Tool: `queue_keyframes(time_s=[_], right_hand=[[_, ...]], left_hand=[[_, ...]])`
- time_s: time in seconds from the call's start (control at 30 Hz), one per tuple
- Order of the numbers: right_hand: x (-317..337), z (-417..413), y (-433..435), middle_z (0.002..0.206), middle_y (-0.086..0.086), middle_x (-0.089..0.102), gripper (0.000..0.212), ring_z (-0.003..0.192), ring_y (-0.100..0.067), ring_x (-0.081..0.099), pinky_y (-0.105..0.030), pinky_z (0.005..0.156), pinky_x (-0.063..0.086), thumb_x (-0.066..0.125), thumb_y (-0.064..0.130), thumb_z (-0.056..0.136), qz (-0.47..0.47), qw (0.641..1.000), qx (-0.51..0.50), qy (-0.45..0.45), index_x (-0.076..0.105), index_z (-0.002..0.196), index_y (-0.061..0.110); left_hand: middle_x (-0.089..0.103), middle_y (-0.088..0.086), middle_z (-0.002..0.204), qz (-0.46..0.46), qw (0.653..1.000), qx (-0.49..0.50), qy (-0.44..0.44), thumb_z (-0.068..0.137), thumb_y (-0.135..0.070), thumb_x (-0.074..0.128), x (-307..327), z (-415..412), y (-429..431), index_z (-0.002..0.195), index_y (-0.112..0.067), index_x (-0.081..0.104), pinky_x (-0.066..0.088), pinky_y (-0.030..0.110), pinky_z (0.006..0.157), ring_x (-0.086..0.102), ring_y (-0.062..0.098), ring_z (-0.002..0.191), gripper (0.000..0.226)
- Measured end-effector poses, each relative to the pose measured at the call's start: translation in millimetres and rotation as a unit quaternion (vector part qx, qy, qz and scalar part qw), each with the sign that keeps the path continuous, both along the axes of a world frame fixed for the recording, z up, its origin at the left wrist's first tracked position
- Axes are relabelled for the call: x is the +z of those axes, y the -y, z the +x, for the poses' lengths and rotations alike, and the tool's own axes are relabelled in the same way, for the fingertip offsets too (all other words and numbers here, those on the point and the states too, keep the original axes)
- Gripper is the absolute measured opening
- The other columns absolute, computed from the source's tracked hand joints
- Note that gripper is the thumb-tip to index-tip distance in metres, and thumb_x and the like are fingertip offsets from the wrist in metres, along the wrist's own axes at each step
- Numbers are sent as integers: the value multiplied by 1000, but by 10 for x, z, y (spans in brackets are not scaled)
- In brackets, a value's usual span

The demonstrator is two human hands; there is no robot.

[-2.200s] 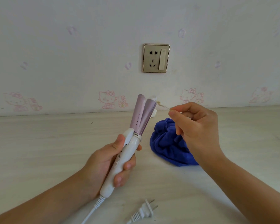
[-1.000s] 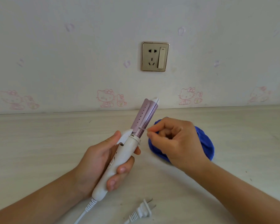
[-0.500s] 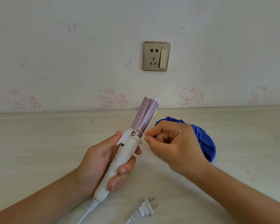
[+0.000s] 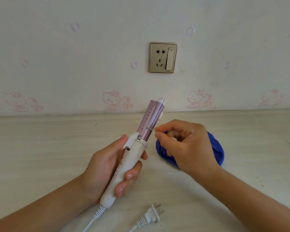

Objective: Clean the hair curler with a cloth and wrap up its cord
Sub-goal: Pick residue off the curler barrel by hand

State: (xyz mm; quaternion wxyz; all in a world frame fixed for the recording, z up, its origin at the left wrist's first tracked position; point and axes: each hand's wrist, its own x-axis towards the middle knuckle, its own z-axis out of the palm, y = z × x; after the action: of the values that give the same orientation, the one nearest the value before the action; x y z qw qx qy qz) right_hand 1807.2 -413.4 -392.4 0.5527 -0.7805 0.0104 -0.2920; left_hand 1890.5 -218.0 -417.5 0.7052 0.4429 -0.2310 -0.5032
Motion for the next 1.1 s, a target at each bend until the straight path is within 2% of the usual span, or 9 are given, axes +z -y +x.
queue_keyframes(time_s=[0.07, 0.2, 0.33, 0.43, 0.6, 0.77, 0.87, 0.97, 1.1], right_hand=[[28, 14, 45, 57, -2, 66, 22, 46, -23, 54, -35, 45, 47, 73, 5, 91, -22, 999, -34, 8, 79, 83, 24], [3, 13, 2, 58, -3, 64, 19, 46, -10, 47, -33, 45, 42, 73, 8, 92, -47, 998, -43, 11, 79, 87, 25], [-20, 17, 6, 59, -3, 63, 20, 45, -13, 48, -36, 46, 43, 73, 10, 92, -58, 997, -43, 12, 77, 88, 29], [-52, 20, 2, 59, -2, 66, 20, 49, -23, 54, -37, 49, 47, 75, 9, 92, -49, 998, -30, 28, 77, 88, 29], [-33, -10, 15, 68, 6, 74, 19, 50, -18, 60, -31, 48, 50, 76, 10, 89, -75, 993, -41, 82, 79, 89, 29], [100, 36, 292, 58, 10, 71, 25, 45, -2, 55, -19, 45, 46, 75, 2, 89, -17, 988, -115, 101, 78, 81, 25], [-30, 25, 106, 55, -3, 65, 18, 44, -5, 46, -21, 42, 39, 76, 7, 87, -61, 994, -47, 72, 79, 80, 24], [-158, 12, -45, 53, 2, 62, 11, 45, -4, 47, -16, 47, 37, 73, 12, 87, -103, 993, 29, 48, 80, 83, 19], [-47, 29, 78, 56, 13, 66, 14, 43, -7, 49, -20, 44, 38, 76, 10, 86, -97, 994, -9, 51, 82, 83, 22]], left_hand=[[43, 11, 59, 4, 1000, 7, 9, 94, -61, 43, 0, -9, 16, 105, -3, 65, 38, 20, 34, 46, 16, 30, 63], [42, 12, 60, 11, 999, 14, 28, 94, -62, 43, 4, -25, 30, 106, -4, 64, 39, 20, 36, 45, 16, 30, 63], [43, 12, 60, 26, 998, 31, 53, 92, -64, 42, -1, -54, 33, 103, -5, 66, 38, 21, 37, 44, 17, 30, 65], [45, 12, 60, 33, 996, 32, 81, 93, -64, 39, 4, -89, 38, 103, -5, 65, 39, 21, 37, 44, 17, 31, 66], [46, 12, 61, 32, 995, 30, 94, 94, -63, 36, 14, -128, 33, 104, -3, 65, 40, 21, 37, 44, 16, 31, 67], [49, 10, 62, 77, 987, 38, 135, 90, -66, 39, 6, -179, 49, 103, -7, 67, 40, 22, 39, 44, 17, 33, 67], [48, 11, 62, 64, 989, 51, 122, 91, -66, 38, 19, -173, 38, 103, -7, 67, 38, 22, 38, 44, 17, 32, 67], [47, 12, 61, 43, 992, 55, 101, 92, -64, 38, 20, -154, 18, 103, -5, 66, 38, 22, 37, 43, 17, 31, 67], [48, 11, 61, 59, 990, 60, 114, 92, -65, 37, 24, -156, 52, 103, -6, 67, 38, 22, 37, 43, 17, 32, 67]])
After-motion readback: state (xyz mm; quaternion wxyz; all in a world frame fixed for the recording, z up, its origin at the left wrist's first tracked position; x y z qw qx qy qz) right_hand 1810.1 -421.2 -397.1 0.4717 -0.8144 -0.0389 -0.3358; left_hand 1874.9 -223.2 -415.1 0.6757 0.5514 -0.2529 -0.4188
